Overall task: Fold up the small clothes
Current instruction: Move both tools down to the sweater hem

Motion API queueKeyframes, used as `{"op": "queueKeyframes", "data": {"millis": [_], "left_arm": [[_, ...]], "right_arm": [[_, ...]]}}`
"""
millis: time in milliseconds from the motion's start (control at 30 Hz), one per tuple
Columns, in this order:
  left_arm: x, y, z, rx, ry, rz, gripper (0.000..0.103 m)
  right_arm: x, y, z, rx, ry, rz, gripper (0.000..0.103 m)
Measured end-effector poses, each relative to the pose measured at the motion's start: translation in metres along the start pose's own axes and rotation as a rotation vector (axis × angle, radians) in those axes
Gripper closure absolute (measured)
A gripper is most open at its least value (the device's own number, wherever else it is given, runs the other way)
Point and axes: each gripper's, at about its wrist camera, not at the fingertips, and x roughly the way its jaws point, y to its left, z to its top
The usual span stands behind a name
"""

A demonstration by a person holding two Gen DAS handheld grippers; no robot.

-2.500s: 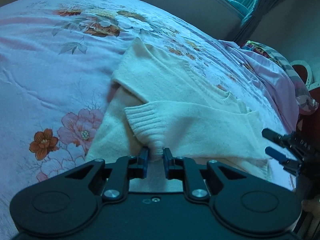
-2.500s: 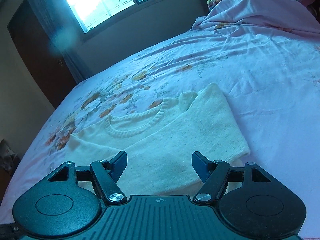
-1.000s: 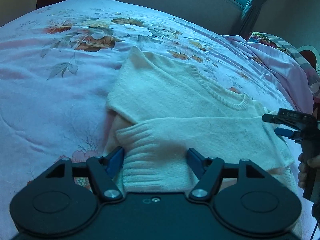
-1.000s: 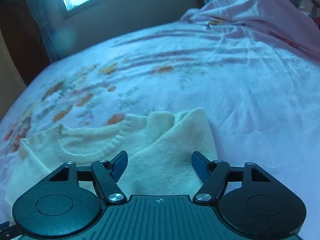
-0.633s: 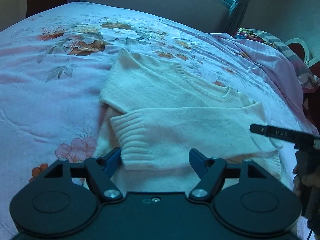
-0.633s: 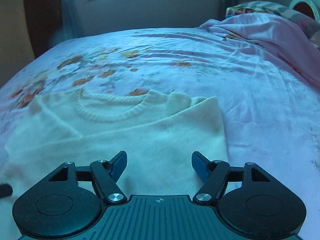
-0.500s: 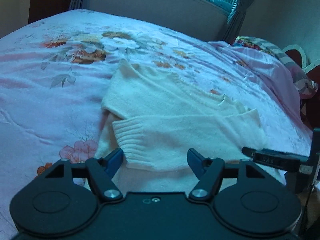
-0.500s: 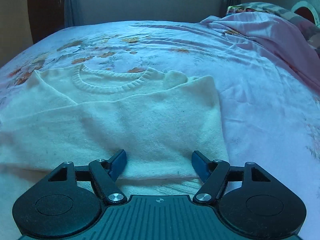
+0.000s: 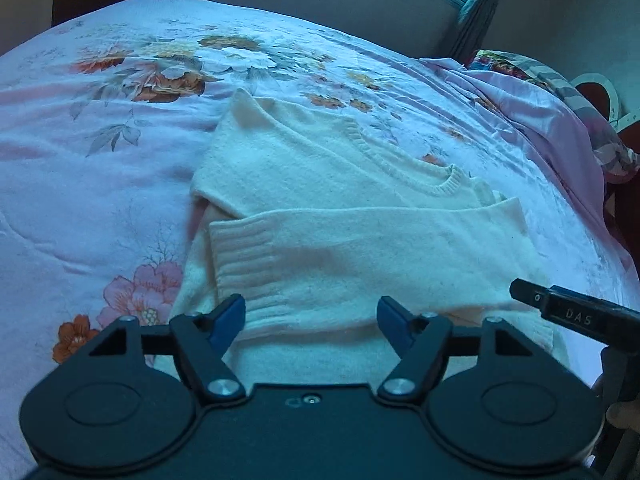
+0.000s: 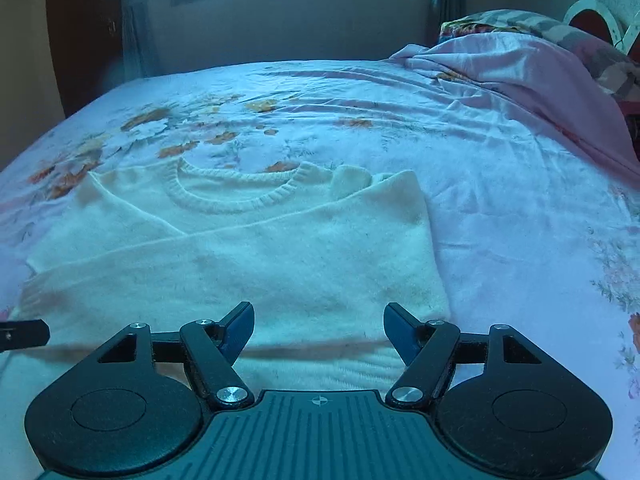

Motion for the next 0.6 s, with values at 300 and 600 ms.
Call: {"op": "queueKeyframes", "data": {"millis": [300,600], "left_arm": [[-0.035,-0.011,-0.045,0.076,0.046,0.041,0.03],[-0.085,-0.028,-0.127,0.226,0.056,0.064,0.022]], "right_arm": [[-0.055,0.006,-0.047,0.025,0.005,0.041,0.031],[-0.13,0.026,-0.152,-0.054,0.036,0.022,0.03]]}}
